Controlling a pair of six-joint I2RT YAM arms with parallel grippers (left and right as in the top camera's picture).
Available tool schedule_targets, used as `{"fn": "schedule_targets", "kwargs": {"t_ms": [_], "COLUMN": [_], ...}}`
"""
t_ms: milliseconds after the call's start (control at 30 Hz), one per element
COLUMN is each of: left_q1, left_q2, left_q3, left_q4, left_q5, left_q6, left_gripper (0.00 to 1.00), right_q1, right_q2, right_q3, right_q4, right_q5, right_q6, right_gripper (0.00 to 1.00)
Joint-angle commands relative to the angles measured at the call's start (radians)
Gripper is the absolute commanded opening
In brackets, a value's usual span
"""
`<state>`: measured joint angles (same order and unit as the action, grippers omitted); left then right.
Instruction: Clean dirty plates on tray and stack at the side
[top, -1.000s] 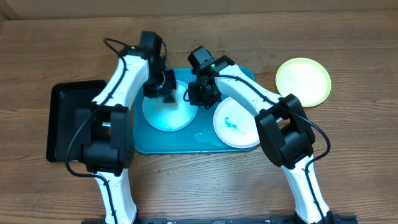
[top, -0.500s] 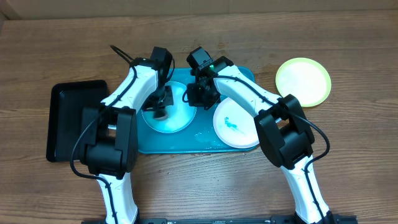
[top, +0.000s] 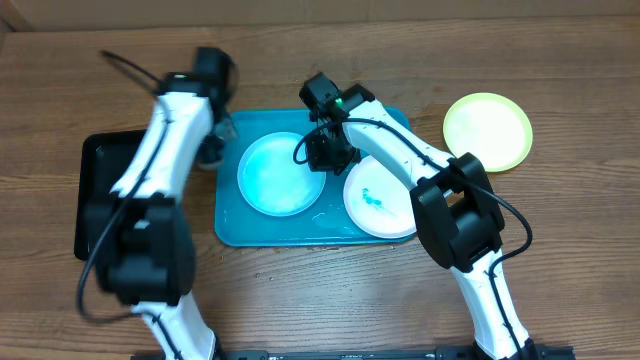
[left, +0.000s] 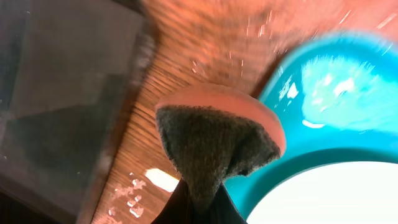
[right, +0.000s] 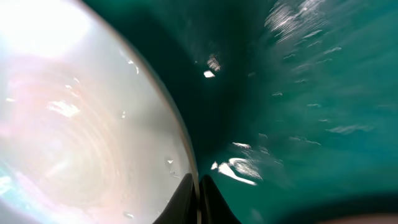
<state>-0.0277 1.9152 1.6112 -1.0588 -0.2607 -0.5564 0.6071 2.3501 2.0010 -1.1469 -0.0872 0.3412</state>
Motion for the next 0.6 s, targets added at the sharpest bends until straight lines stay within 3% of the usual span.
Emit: {"fn": "schedule_targets", "kwargs": {"t_ms": [0, 133, 367, 567], "left_q1": [0.104, 0.238, 0.397, 0.451], "left_q2": [-0.103, -0.109, -0.102, -0.102], "left_q3": [0.030, 0.029, 0.012, 0.012], "left_q4": [-0.002, -0.031, -0.075, -0.089], "left_q5": [0.153, 0.210, 0.211, 0.211], "left_q6": [-0.018, -0.004, 0.047, 0.047], "left_gripper": [0.04, 0.04, 0.04, 0.04], "right_q1": [0.045, 0.137, 0.315, 0.394], "right_q2": [-0.033, -0.039, -0.040, -0.040], "right_q3": [0.153, 0.304, 0.399, 0.399], "right_q4": [-0.050, -0.156, -0.188, -0.164], "right_q5": [0.256, 0.591, 1.216, 1.495], "right_q6": [-0.061, -0.071, -0.282, -0.425], "right_gripper": [0.04, 0.04, 0.04, 0.04]}}
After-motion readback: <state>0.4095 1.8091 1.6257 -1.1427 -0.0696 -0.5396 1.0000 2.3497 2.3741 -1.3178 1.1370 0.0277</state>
